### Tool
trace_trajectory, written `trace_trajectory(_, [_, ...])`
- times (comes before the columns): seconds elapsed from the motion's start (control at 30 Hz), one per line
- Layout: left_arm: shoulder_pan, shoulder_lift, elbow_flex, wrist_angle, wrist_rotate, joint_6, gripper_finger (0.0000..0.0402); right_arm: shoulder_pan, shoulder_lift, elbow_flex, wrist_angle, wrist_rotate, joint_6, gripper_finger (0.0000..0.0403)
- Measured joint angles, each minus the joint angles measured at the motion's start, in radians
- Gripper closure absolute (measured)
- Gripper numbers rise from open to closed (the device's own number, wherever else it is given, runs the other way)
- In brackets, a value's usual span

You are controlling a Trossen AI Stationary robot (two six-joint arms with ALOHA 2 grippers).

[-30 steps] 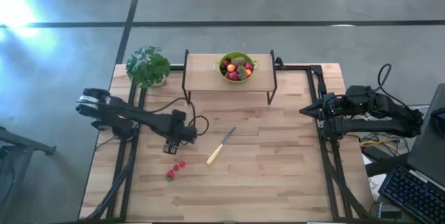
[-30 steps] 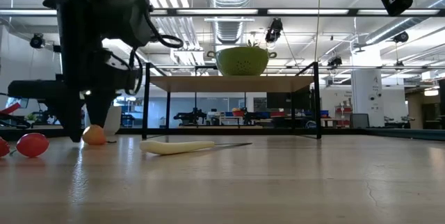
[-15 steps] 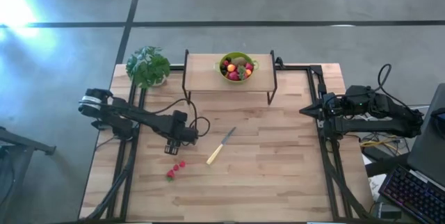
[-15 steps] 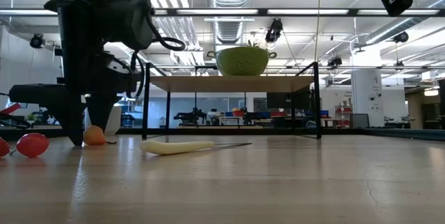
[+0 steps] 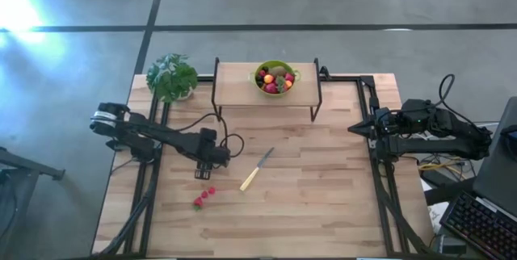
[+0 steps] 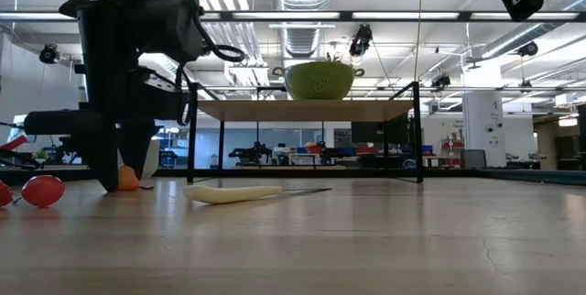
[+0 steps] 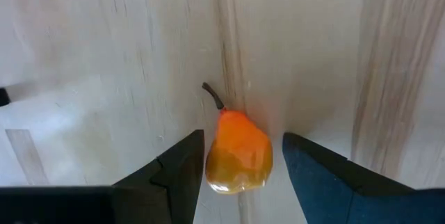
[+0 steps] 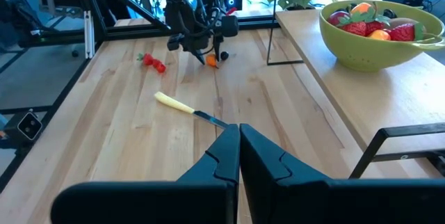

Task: Pick & Place Fruit
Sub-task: Put the pear into the strainer bowl

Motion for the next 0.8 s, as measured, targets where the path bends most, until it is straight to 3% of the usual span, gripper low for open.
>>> trace_trajectory(0.2, [0.000, 0.000, -0.001, -0.004, 0.002, 0.000, 0.0207, 0.000, 0.000, 0.000, 0.000, 0.000, 0.000, 0.0394])
trace_trajectory(0.53, [-0.001, -0.001, -0.002, -0.010, 0.015, 0.000, 0.0281, 0.000, 0.000, 0.000, 0.000, 0.000, 0.000, 0.0394])
trace_trajectory(0.8, [-0.001, 0.000, -0.002, -0.011, 0.015, 0.001, 0.0273, 0.000, 0.000, 0.000, 0.000, 0.000, 0.000, 0.0394])
